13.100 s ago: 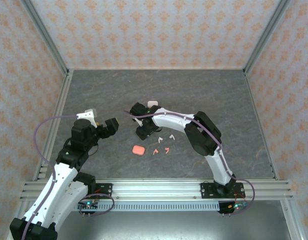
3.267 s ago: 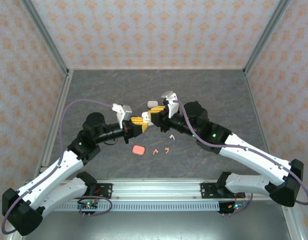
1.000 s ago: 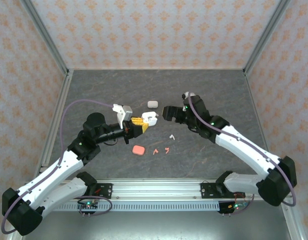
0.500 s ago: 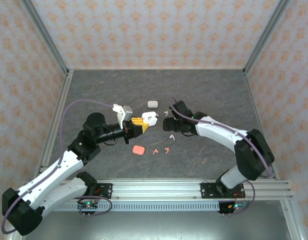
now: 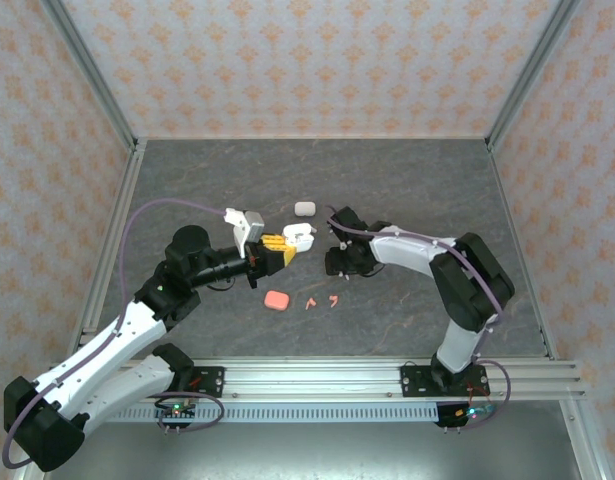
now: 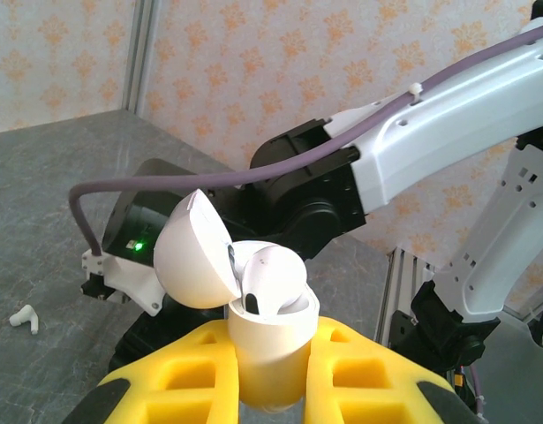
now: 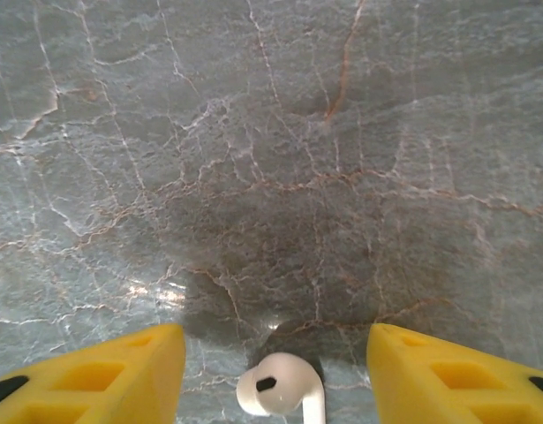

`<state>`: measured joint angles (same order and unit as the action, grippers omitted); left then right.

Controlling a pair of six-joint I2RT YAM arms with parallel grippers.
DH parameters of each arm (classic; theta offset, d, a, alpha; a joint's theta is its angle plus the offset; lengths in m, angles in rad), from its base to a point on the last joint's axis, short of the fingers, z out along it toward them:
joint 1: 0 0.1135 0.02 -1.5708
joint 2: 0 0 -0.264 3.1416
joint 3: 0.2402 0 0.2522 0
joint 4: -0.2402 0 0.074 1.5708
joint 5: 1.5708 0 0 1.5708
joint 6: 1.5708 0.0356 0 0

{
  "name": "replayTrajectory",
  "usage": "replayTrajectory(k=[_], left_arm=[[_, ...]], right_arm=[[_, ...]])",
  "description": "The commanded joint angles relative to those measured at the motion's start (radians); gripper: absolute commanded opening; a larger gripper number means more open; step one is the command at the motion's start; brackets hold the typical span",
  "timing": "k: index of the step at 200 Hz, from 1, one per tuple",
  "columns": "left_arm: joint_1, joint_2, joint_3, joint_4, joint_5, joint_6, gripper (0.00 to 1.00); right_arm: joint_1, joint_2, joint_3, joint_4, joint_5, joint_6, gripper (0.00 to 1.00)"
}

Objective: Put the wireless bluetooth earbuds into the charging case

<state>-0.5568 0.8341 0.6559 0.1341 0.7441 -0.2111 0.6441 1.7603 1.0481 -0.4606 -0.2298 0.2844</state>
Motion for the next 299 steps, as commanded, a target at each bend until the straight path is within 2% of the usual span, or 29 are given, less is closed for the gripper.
replayTrajectory(k=[1,54,132,159,196,211,257,299], left_arm=[[-0.009,-0.024,-0.004,0.002,-0.012,0.008,0.0],[-0.01,-0.024,-0.006,0.001,-0.02,0.009,0.0],[-0.01,-0.023,-0.001,-0.005,-0.018,0.006,0.0],[-0.009,-0.023,-0.001,-0.005,-0.018,0.006,0.0],[-0.009,-0.023,0.001,-0.01,-0.022,0.006,0.0],[-0.01,-0.023,0.001,-0.011,-0.021,0.005,0.0],[-0.009,-0.023,0.0,-0.007,-0.025,0.006,0.0],[-0.011,-0.027,-0.012,0.028,-0.037,-0.012,0.0]], right_arm=[[-0.004,0.023,0.048,-0.049,-0.004,-0.037,0.55],[0.003,0.026,0.056,-0.083,-0.043,-0.047,0.48],[0.021,0.055,0.066,-0.13,-0.009,-0.071,0.43],[0.023,0.066,0.064,-0.127,-0.002,-0.073,0.37],[0.025,0.063,0.066,-0.127,0.007,-0.073,0.24],[0.025,0.051,0.064,-0.126,0.011,-0.071,0.23],[0.025,-0.052,0.043,-0.095,0.027,-0.049,0.23],[0.025,-0.251,0.015,-0.046,0.056,0.006,0.23]])
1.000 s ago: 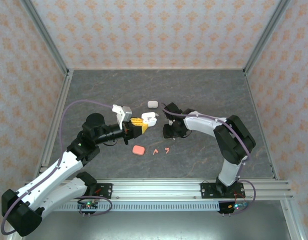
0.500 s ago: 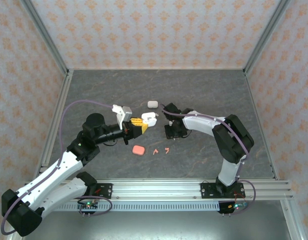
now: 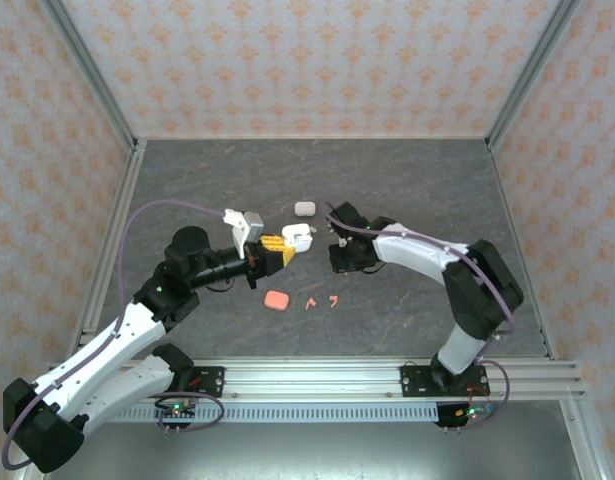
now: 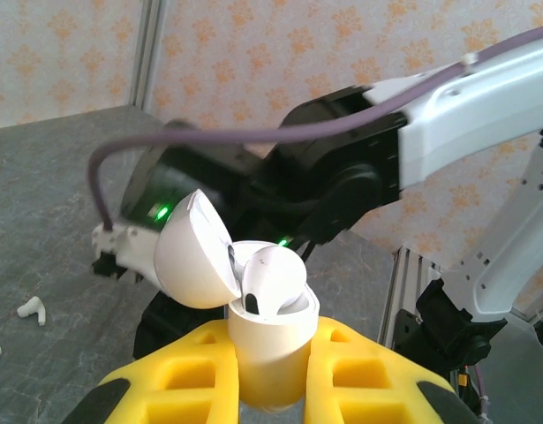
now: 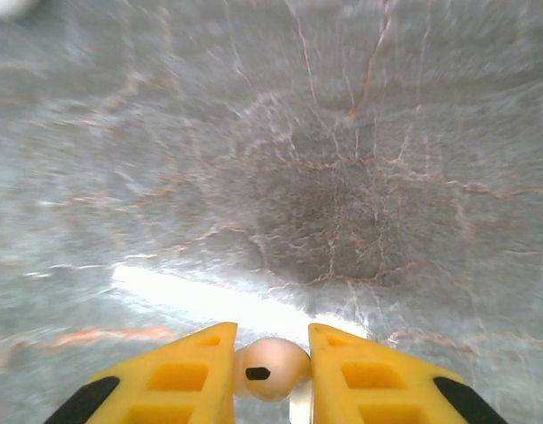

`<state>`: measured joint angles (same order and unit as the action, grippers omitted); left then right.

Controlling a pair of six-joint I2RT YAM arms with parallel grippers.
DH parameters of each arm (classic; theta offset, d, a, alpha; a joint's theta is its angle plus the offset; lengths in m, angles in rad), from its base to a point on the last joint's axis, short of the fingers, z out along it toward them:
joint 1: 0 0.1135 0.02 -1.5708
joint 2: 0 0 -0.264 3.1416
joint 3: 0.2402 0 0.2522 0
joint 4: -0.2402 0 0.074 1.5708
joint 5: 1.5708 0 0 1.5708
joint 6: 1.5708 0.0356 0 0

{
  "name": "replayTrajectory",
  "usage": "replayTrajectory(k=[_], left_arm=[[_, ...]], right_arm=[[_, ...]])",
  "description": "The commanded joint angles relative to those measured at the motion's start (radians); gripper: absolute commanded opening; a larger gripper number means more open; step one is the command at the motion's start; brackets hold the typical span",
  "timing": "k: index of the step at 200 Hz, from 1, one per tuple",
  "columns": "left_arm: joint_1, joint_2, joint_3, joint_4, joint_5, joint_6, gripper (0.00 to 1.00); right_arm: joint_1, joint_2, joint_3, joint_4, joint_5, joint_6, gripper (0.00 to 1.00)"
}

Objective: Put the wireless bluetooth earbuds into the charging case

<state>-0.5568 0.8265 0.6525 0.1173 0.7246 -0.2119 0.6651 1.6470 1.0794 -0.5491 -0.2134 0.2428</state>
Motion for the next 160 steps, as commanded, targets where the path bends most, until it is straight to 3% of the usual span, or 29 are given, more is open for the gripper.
replayTrajectory(k=[1,80,160], left_arm=[[-0.01,-0.019,-0.009,0.047,-0.018,-0.013,0.0],[-0.015,-0.024,-0.03,0.126,-0.074,-0.04,0.0],[-0.015,-0.024,-0.034,0.16,-0.101,-0.052,0.0]], right_arm=[[0.004,-0.143,-0.017,0.045,0.041,0.049,0.23],[0.01,-0.505,-0.07,0.215,0.024,0.129,0.22],[0.103,-0.633,-0.127,0.414,0.012,0.122,0.22]])
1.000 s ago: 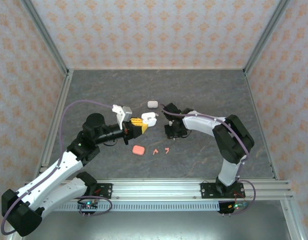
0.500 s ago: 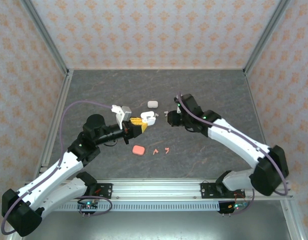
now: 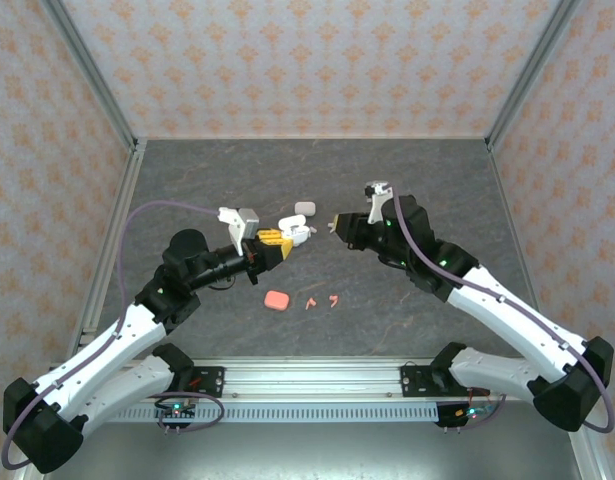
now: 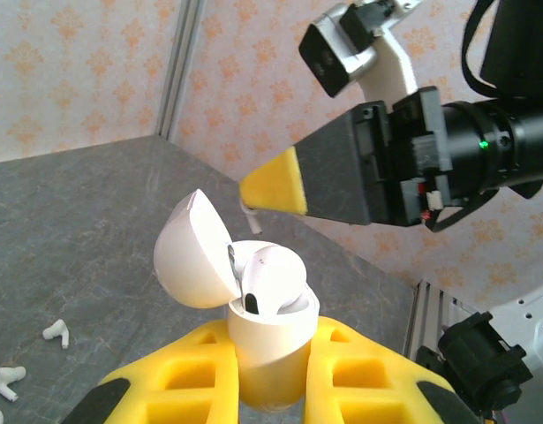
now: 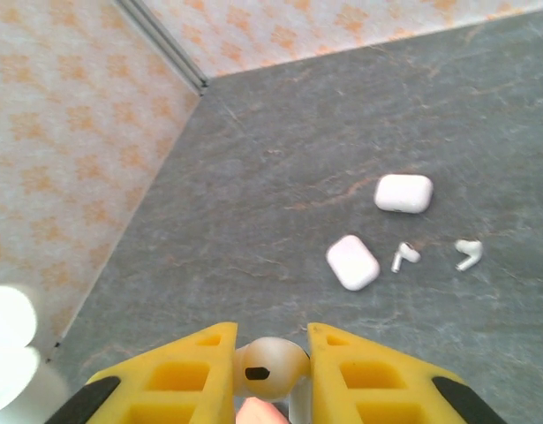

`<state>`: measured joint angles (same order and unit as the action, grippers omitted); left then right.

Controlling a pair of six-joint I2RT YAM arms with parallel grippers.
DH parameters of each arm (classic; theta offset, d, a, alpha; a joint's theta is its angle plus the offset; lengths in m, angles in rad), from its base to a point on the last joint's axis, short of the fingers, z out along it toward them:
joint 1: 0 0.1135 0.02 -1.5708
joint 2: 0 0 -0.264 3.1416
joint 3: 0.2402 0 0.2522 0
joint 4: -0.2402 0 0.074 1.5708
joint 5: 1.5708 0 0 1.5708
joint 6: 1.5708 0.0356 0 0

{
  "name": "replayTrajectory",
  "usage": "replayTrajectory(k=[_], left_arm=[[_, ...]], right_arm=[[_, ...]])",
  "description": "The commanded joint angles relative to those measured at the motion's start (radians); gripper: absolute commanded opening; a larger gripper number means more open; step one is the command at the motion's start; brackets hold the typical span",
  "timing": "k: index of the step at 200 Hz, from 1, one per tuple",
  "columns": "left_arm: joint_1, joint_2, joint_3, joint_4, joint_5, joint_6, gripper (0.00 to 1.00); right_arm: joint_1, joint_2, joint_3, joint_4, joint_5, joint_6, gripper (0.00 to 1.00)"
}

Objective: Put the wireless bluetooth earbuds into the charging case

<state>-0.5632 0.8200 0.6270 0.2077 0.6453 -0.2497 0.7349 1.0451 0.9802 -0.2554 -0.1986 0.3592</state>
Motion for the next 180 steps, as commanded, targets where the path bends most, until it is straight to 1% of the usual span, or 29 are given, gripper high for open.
replayTrajectory(k=[1,22,82,125,180], left_arm=[[-0.009,-0.018,-0.009,0.07,-0.023,-0.015,0.0],[-0.009,-0.018,-0.007,0.073,-0.027,-0.016,0.0],[-0.009,-0.017,-0.009,0.077,-0.038,-0.017,0.0],[-0.009,-0.018,-0.01,0.08,-0.039,-0.019,0.0],[-0.009,-0.017,-0.012,0.082,-0.038,-0.019,0.0]], right_arm=[[0.035,-0.032,-0.028,0.126,-0.002,0.007,0.22],[0.065,-0.048,-0.044,0.206,-0.001,0.006,0.22],[0.124,-0.065,-0.048,0.356,0.014,-0.004,0.22],[0.153,-0.025,-0.032,0.38,0.016,-0.019,0.22],[0.158,0.025,-0.011,0.405,-0.005,-0.02,0.22]])
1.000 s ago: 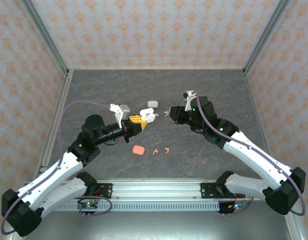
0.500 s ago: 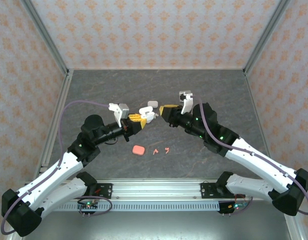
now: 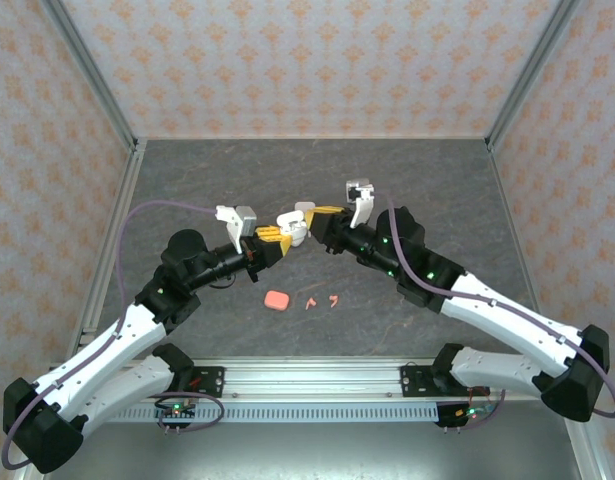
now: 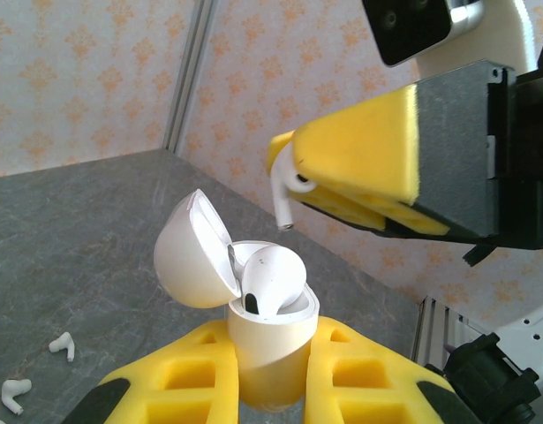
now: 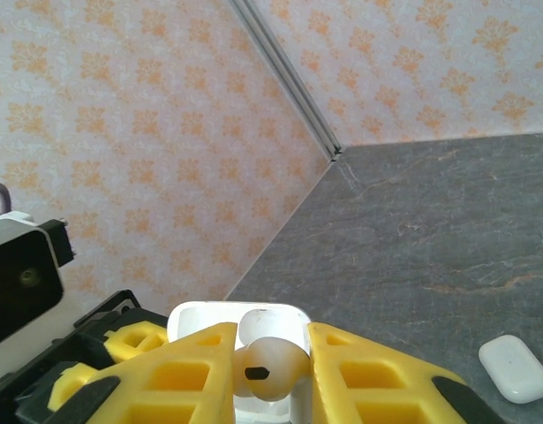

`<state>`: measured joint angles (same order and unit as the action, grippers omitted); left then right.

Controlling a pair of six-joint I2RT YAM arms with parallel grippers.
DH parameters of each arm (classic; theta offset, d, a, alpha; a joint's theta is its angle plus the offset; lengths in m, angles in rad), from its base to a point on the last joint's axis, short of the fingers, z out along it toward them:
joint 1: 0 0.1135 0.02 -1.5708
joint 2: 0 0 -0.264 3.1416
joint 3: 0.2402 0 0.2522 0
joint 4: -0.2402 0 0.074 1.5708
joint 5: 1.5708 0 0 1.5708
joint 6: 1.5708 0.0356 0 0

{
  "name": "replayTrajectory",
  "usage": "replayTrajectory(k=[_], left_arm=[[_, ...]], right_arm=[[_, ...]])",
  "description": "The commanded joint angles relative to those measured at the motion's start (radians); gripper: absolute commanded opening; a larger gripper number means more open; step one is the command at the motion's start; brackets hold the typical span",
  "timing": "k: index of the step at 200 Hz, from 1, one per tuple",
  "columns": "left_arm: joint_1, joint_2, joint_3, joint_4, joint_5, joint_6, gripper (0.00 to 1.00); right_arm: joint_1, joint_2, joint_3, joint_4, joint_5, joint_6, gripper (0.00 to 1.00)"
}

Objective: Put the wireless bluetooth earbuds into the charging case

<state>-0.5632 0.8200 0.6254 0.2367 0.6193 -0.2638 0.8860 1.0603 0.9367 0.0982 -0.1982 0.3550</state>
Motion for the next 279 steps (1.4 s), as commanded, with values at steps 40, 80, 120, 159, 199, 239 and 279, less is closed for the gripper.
replayTrajectory(k=[40,80,120,159,199,239,279], left_arm=[[-0.009,-0.016,-0.012,0.053,-0.01,-0.004,0.0],[-0.009,-0.015,-0.011,0.053,-0.009,-0.004,0.0],[-0.009,-0.018,-0.012,0.053,-0.014,-0.006,0.0],[-0.009,-0.024,-0.012,0.051,-0.021,-0.006,0.0],[-0.009,-0.028,-0.013,0.046,-0.038,-0.008,0.0],[-0.009,-0.03,-0.013,0.05,-0.044,-0.009,0.0],[-0.009,-0.027,-0.014,0.054,-0.046,-0.009,0.0]], right_arm=[[0.007,0.029,0.037,0.063,-0.017,-0.014,0.22],[0.006,0.042,0.052,0.067,-0.028,-0.02,0.22],[0.006,0.058,0.043,0.063,-0.037,-0.014,0.22],[0.007,0.053,0.024,0.048,-0.039,-0.01,0.22],[0.007,0.043,0.012,0.027,-0.062,-0.007,0.22],[0.007,0.04,-0.002,0.011,-0.073,-0.003,0.23],[0.007,0.053,0.005,-0.01,-0.086,0.002,0.23]])
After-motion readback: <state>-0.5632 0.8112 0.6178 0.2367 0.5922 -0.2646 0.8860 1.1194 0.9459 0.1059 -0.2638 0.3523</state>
